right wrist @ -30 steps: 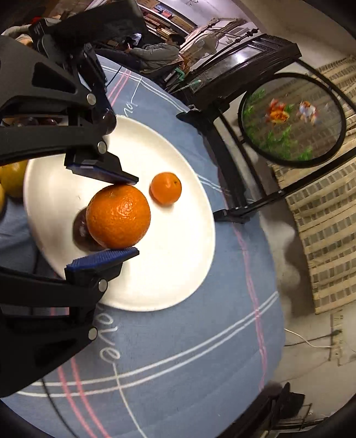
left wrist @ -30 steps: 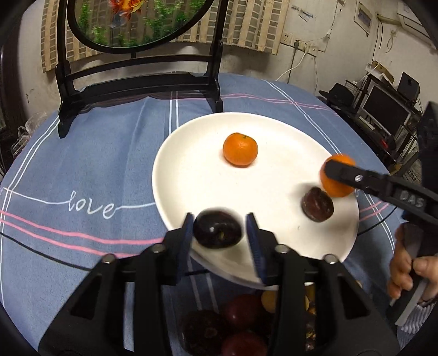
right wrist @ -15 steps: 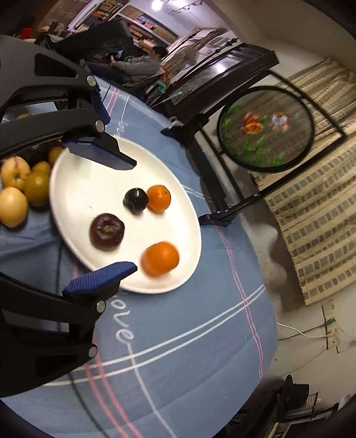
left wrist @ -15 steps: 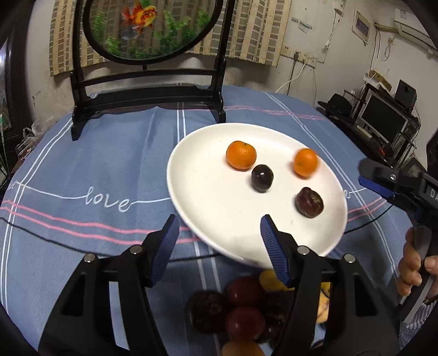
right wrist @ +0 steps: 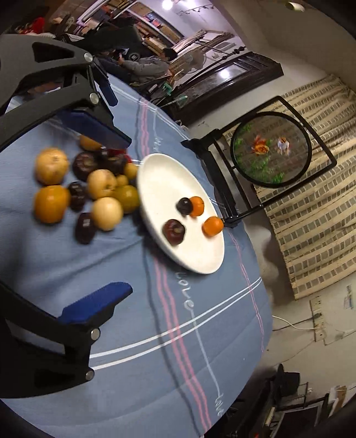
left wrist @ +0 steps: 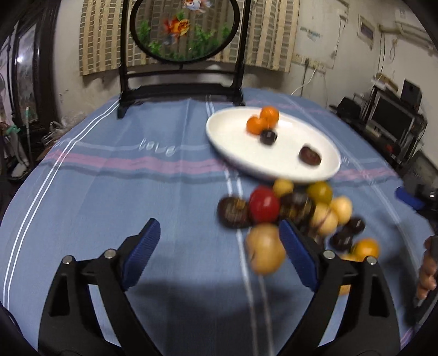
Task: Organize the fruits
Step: 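Move both tools back from the plate toward the fruit pile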
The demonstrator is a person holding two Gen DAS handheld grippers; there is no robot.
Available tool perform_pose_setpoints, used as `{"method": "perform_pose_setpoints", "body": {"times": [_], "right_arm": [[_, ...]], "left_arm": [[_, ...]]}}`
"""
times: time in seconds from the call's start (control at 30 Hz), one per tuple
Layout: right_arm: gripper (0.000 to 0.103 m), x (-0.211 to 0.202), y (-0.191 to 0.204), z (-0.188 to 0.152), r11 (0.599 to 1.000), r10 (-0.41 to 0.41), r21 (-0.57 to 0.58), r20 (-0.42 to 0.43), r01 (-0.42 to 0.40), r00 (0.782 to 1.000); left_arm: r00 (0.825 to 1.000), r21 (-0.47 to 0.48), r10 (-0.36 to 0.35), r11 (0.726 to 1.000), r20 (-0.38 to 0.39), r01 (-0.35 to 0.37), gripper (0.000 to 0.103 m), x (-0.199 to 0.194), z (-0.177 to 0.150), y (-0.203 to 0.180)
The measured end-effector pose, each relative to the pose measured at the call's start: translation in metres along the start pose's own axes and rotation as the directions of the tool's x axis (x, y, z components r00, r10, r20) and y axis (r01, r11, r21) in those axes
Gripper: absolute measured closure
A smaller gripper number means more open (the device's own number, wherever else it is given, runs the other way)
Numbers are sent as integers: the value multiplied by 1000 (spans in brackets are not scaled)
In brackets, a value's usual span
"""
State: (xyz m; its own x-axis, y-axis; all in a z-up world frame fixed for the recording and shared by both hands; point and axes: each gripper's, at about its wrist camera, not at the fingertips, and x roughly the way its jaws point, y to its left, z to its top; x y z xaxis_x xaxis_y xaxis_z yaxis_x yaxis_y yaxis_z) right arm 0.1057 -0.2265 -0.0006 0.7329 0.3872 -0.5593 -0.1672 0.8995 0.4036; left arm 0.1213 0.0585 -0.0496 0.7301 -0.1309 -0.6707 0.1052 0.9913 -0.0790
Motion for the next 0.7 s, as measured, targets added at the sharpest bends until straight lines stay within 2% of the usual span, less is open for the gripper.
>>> {"method": "perform_pose_setpoints", "body": {"times": [0.2, 0.33, 0.37, 0.43, 0.57, 0.6, 0.7], "right_arm": [[4, 3, -2, -5, 999, -46, 3, -14, 46, 999], [4, 8, -6, -7, 998, -57, 13, -46, 58, 997], [4, 9, -6, -7, 998, -59, 14, -51, 59, 997], [4, 7, -6, -8, 998, -57, 13, -53, 58, 997], [4, 7, -7, -7, 998, -56, 16, -46, 56, 997], [4, 8, -8, -7, 998, -55, 18, -49, 56, 997], [4, 11, -8, -7, 998, -51, 19, -63, 53, 997]], "left_arm": [[1000, 20, -8, 1000, -18, 9, 10, 1, 0, -5], [998, 44, -18, 999, -62, 21, 9, 10, 0, -10], [997, 41, -16, 999, -78, 19, 7, 13, 0, -10], [997, 6, -12, 1000, -81, 13, 5, 14, 0, -2], [993, -97, 104, 989, -50, -109, 5, 4, -1, 26], [993, -135, 116, 984, -39, -120, 5, -1, -2, 34], [995, -232, 95, 969, 24, -87, 5, -15, -3, 56]]}}
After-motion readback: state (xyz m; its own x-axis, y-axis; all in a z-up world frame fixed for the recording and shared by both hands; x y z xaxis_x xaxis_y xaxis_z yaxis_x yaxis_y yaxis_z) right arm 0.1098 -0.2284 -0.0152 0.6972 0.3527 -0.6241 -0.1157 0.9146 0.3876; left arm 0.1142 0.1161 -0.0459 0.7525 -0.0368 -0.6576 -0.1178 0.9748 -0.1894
